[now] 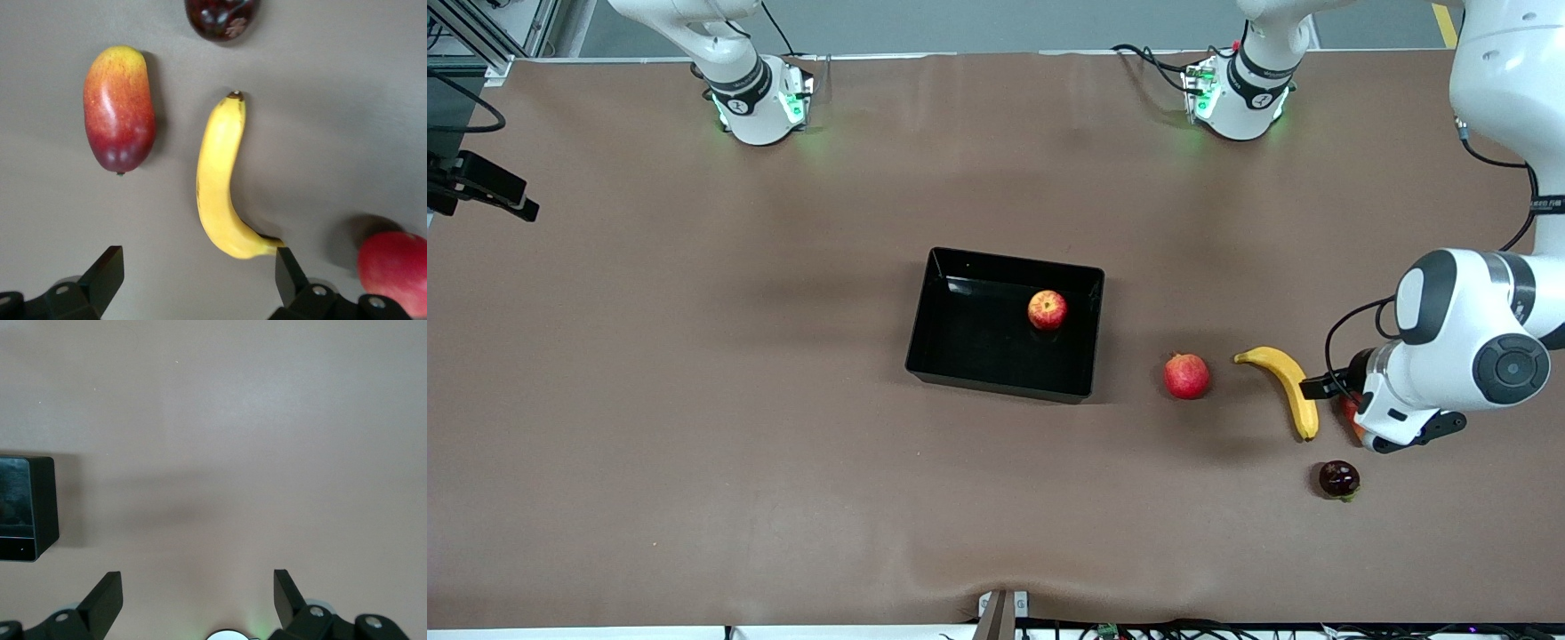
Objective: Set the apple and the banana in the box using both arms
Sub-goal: 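Lower the left gripper and close it around the banana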
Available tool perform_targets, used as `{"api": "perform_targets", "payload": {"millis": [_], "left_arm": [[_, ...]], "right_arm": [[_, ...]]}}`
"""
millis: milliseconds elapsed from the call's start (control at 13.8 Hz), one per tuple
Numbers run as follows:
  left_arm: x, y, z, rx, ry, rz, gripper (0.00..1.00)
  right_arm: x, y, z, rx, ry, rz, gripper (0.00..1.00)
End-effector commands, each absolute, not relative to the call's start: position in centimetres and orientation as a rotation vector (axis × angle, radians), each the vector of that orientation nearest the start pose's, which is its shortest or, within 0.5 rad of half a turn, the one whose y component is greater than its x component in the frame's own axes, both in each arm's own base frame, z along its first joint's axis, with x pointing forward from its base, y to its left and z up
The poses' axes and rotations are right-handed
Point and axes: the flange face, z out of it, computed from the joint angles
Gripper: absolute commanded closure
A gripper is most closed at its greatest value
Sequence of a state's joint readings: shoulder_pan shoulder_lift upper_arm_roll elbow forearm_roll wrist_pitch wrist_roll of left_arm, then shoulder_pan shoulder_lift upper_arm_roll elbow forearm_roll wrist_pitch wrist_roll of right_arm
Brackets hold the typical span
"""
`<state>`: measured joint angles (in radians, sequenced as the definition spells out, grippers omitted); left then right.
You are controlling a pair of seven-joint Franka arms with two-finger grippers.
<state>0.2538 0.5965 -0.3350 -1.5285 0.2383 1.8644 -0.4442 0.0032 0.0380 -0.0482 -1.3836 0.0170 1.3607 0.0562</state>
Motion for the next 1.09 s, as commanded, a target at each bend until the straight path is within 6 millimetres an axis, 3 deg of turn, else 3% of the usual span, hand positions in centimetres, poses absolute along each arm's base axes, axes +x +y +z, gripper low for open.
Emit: {"api": "perform_targets", "payload": {"millis": [0, 363, 654, 944, 1017], "left_arm": [[67.2, 1.4, 28.7, -3.035, -0.437, 0.329, 0.0], [67.0, 2.0, 24.3, -3.101, -0.596, 0.279, 0.02], [65.1, 1.4, 21.2, -3.129, -0.64, 0.34, 0.17], [64.8, 1.4, 20.2, -3.122, -0.608, 0.363, 0.17], [64.8, 1.4, 20.1, -3.12, -0.603, 0.363, 0.25]], "right_arm": [[54.3, -1.8, 67.3, -3.118, 0.162, 0.091, 0.0], [54.3, -1.7, 67.3, -3.118, 0.159, 0.091, 0.0], [54.3, -1.8, 67.3, -3.119, 0.162, 0.091, 0.0], [54.3, -1.8, 67.4, -3.119, 0.162, 0.089, 0.0], [54.3, -1.8, 67.4, -3.12, 0.16, 0.089, 0.0]]}}
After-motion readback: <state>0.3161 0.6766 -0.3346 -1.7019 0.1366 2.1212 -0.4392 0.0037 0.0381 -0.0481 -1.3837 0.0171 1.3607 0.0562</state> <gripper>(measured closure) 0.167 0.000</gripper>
